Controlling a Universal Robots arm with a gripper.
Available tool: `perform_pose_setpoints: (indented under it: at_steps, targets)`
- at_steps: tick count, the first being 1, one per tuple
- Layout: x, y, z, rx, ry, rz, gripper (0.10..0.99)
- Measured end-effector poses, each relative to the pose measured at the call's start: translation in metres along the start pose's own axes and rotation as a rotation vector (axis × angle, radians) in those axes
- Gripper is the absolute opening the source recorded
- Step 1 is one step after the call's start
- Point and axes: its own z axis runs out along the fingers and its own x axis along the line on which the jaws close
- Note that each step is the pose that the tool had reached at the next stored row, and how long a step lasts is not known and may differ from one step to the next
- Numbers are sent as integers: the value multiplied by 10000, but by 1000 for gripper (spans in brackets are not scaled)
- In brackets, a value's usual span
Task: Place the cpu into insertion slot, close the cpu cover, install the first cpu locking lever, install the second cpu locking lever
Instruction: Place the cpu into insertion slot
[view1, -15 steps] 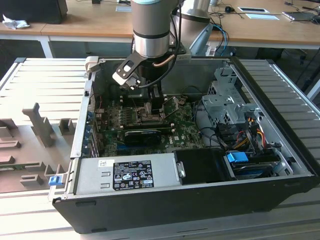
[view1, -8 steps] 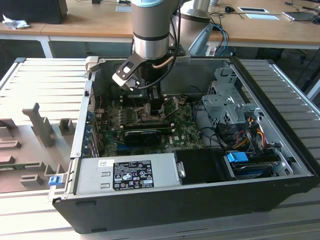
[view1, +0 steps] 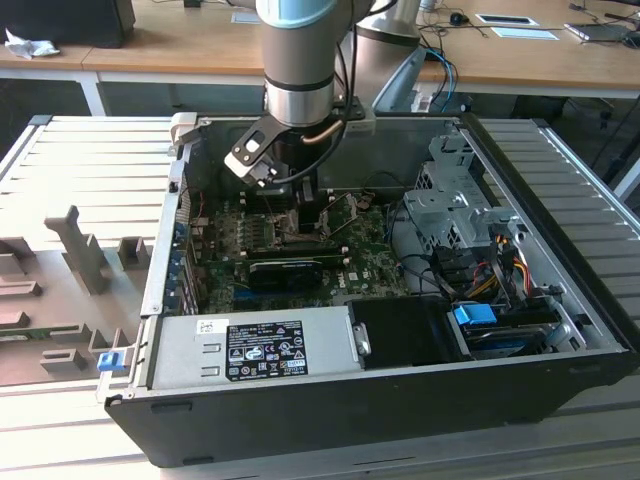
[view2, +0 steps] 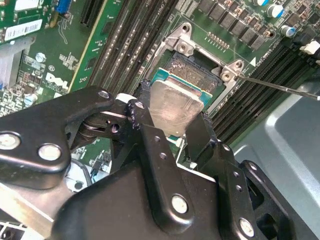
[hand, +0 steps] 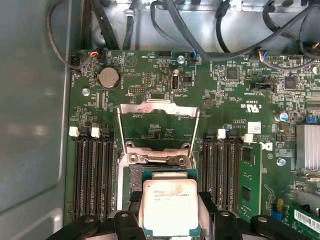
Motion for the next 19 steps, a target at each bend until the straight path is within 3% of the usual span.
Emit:
perform_pose_setpoints:
  at_steps: [3, 9, 13, 19]
  targets:
    - [1, -11, 9, -5, -22, 306, 525]
    - [46, -32, 41, -7, -22, 322, 525]
    - [110, -45, 152, -7, -34, 399, 525]
    - [136, -53, 226, -5, -59, 457, 525]
